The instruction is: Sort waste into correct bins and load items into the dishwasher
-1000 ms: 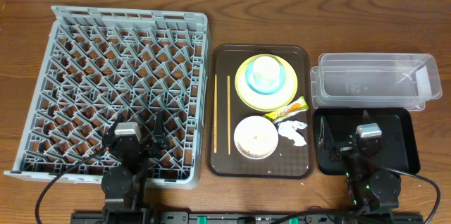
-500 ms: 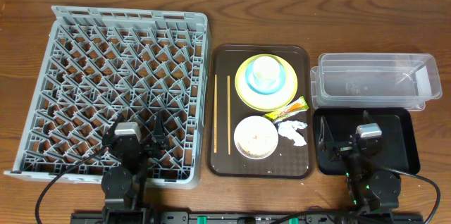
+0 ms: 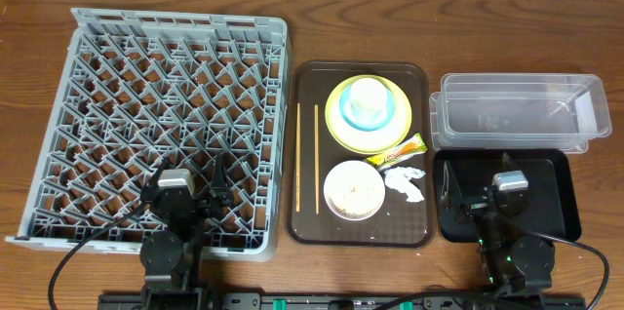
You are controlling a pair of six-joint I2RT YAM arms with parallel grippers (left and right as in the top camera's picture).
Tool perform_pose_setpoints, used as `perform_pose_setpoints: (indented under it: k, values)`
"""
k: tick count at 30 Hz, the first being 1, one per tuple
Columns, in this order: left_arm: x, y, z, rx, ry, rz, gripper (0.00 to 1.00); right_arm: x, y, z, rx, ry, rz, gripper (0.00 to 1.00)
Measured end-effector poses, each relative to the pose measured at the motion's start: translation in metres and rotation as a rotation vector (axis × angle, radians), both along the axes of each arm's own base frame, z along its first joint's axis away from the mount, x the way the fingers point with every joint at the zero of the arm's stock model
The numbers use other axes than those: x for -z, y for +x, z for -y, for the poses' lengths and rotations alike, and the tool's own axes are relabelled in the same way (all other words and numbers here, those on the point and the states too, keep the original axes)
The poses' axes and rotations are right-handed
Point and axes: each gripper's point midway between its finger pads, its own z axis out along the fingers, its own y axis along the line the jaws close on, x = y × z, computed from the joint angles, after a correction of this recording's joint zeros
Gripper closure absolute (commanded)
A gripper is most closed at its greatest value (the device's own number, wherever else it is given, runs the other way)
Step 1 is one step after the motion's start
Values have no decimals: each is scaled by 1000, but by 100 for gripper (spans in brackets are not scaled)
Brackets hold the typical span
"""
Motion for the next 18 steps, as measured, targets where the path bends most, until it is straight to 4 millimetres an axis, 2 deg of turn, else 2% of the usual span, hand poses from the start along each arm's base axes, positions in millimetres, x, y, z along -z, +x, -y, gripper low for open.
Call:
perform_pose_setpoints:
  k: [5, 8, 11, 13, 18]
  values:
    - [0, -1, 1, 4, -22, -12, 6, 0, 0, 0, 0, 0, 0, 1]
    - [-6, -10, 8, 38, -50, -82, 6, 0, 0, 0, 0, 0, 0, 1]
    - [-37, -24, 17, 86, -75, -122, 6, 0, 0, 0, 0, 0, 1, 1]
    - [-67, -36, 23, 118, -91, -149, 6, 0, 0, 0, 0, 0, 1, 1]
    - [-126, -65, 40, 210, -131, -312, 6, 0, 0, 0, 0, 0, -2, 1]
